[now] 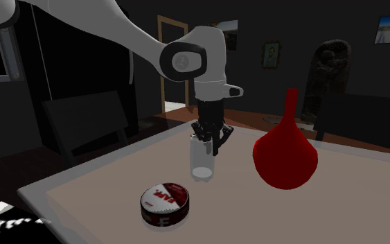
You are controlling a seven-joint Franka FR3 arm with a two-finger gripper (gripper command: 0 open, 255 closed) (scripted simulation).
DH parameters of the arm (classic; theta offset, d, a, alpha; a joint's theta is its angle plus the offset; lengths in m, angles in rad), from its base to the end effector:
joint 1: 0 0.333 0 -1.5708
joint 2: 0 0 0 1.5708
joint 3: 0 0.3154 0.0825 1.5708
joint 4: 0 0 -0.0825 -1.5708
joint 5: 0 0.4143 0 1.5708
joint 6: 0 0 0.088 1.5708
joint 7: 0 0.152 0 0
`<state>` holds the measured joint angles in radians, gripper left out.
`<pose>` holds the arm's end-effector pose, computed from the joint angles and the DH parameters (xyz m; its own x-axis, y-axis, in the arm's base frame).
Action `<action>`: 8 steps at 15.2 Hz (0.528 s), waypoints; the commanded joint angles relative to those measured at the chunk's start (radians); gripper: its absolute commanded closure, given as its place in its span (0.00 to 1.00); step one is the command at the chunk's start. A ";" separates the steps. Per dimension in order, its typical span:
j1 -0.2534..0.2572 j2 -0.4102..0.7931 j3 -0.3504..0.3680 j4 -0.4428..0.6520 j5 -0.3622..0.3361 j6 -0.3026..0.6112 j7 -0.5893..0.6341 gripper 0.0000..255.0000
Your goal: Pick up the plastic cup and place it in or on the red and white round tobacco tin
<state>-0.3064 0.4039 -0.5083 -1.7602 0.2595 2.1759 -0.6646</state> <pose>0.4954 -0.4695 0.3070 0.9664 -0.2462 0.0732 -0.2482 -0.9685 0.0188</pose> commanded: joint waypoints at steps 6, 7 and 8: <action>0.001 -0.006 -0.002 0.005 -0.004 -0.011 0.003 1.00; 0.003 -0.012 -0.004 0.011 -0.008 -0.022 0.006 1.00; 0.004 -0.017 -0.006 0.018 -0.012 -0.033 0.008 1.00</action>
<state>-0.3029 0.3900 -0.5128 -1.7489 0.2497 2.1519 -0.6578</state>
